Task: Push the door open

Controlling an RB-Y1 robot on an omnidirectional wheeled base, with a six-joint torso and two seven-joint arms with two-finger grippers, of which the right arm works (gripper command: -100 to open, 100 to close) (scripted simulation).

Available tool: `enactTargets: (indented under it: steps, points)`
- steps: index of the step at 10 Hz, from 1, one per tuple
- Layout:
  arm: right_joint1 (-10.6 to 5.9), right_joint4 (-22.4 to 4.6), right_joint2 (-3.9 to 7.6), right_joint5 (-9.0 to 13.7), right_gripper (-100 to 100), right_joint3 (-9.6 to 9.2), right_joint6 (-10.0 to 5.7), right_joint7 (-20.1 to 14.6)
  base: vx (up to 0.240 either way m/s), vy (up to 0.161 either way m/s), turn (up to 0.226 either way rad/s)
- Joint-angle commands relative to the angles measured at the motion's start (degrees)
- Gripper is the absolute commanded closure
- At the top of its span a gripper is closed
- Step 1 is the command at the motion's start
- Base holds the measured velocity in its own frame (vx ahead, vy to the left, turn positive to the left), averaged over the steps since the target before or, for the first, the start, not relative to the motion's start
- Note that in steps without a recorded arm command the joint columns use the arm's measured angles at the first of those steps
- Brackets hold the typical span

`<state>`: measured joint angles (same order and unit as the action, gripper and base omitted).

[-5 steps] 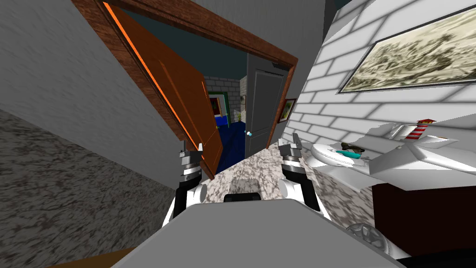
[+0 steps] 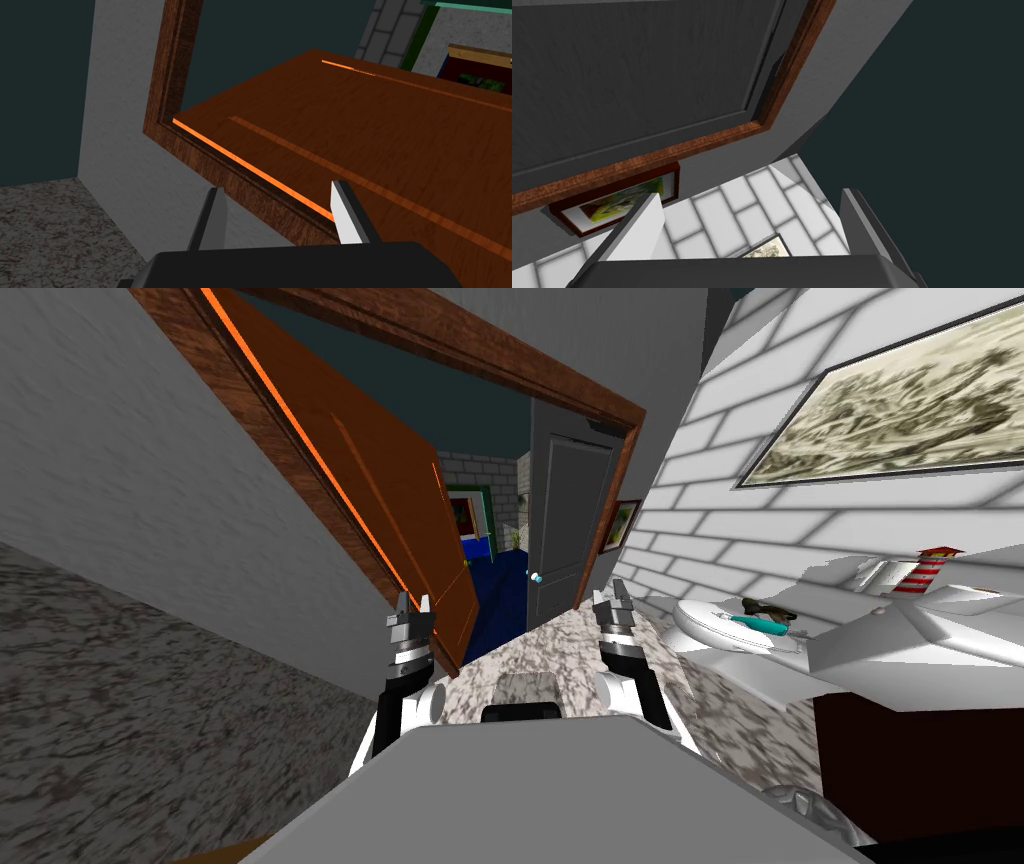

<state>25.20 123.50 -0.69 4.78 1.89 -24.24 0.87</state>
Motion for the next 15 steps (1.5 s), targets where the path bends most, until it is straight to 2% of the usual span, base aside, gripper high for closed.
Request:
enactTargets:
  steps: [1, 8, 9, 13, 14, 15]
  points:
    - [-0.69, -1.93, 0.37, -0.77, -100, -0.14, -0.53, 1.85, 0.081, -0.026, 0.016]
    - [-5.0, -13.31, 2.41, -4.85, -100, -0.43, -4.01, 11.43, 0.083, -0.043, 0.022]
    - [-5.0, -13.71, 2.41, -4.85, -100, -0.43, -4.01, 11.43, 0.06, -0.022, 0.01]
    - [-7.99, -21.16, 3.48, -7.69, -100, -0.63, -6.43, 18.09, 0.075, -0.041, 0.023]
    - [-7.99, -21.9, 3.48, -7.69, -100, -0.63, -6.43, 18.09, 0.07, -0.045, 0.01]
    - [-8.78, -24.08, 3.72, -8.44, -100, -0.68, -7.07, 19.86, 0.06, -0.04, 0.016]
